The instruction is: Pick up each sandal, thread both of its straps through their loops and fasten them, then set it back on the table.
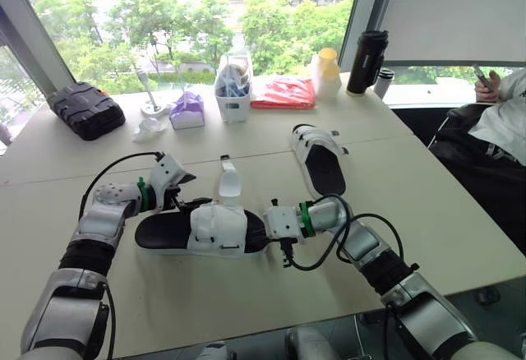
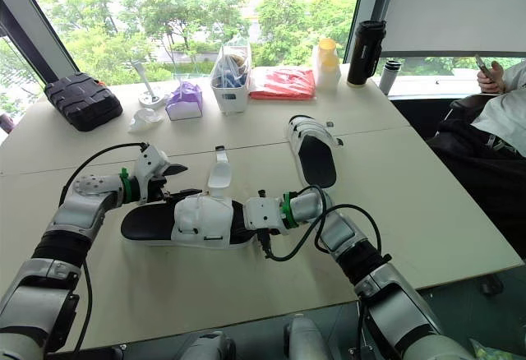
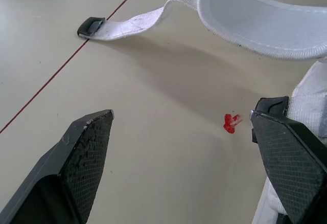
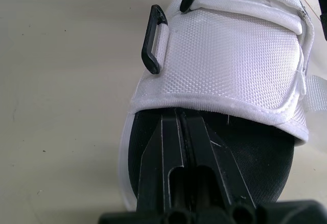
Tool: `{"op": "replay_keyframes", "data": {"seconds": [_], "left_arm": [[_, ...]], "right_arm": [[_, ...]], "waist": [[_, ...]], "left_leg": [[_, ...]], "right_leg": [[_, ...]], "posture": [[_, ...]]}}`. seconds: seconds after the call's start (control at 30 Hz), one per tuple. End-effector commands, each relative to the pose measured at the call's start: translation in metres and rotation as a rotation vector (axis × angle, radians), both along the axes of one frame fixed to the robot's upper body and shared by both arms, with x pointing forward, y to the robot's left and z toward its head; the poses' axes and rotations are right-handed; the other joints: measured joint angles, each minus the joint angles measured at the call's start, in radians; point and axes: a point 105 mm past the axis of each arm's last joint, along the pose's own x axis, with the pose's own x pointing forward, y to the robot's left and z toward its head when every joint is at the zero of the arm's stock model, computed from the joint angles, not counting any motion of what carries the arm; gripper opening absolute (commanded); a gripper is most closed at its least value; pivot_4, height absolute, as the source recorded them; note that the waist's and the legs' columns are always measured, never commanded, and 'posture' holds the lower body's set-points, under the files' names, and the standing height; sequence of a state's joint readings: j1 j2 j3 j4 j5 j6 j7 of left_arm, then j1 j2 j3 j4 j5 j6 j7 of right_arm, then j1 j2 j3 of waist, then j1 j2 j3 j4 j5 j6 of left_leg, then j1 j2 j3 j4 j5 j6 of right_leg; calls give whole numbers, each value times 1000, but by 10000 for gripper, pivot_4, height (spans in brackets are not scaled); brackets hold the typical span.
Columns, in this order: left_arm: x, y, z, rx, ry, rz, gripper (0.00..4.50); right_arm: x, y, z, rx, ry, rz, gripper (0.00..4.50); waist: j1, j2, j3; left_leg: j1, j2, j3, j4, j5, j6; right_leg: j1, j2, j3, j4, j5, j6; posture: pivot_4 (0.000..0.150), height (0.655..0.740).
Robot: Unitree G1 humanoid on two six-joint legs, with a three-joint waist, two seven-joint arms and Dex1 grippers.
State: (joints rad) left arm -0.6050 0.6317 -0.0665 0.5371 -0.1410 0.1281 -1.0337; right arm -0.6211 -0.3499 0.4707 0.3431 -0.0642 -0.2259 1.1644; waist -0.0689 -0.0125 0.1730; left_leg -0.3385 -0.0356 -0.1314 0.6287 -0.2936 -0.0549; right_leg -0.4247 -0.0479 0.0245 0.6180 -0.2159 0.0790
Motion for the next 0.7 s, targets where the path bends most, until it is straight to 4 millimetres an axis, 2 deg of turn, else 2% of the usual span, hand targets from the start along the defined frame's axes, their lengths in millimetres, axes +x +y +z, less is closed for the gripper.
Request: {"op": "replay_keyframes", "data": {"seconds": [0.03, 0.13, 0.3, 0.5, 0.6, 0.7], "left_arm": [[-22, 3, -27, 65, 142, -71, 44645], [-38, 0, -31, 40, 225, -126, 44645], [-44, 2, -29, 26, 247, -119, 44645], [-32, 14, -24, 17, 190, -29, 44645], [-17, 22, -13, -132, 187, 94, 44645], [-13, 23, -2, -303, 227, 148, 44645]], "right_arm": [[0, -6, -18, -71, 41, -22, 0], [1, -7, -16, -72, 35, -19, 0], [7, -9, -4, -59, 11, -24, 0], [3, -5, 0, -50, 7, 0, 0], [0, -2, -1, -46, 11, 10, 0], [-2, -1, -3, -47, 11, 15, 0]], "waist": [[-2, 0, 0], [-2, 1, -1], [1, 1, -1], [9, 1, -1], [10, 1, 0], [10, 0, 0]], "left_leg": [[0, 0, 0, 0, 0, 0], [0, 0, 1, -1, 0, 1], [0, -1, 1, -1, -1, 1], [-1, -1, 1, 0, -1, 1], [-1, -1, 1, 0, -1, 1], [-1, -1, 0, 1, -1, 1]], "right_leg": [[0, 0, 0, 0, 0, 0], [0, 0, 0, 0, 0, 0], [0, -1, 1, -1, 0, 0], [0, -2, 1, -2, 0, 0], [0, -2, 0, -1, 0, 0], [0, -1, 0, -1, 0, 0]], "posture": [[1500, 7400], [1500, 7400], [1500, 7400], [1500, 7400], [1500, 7400], [1500, 7400]]}}
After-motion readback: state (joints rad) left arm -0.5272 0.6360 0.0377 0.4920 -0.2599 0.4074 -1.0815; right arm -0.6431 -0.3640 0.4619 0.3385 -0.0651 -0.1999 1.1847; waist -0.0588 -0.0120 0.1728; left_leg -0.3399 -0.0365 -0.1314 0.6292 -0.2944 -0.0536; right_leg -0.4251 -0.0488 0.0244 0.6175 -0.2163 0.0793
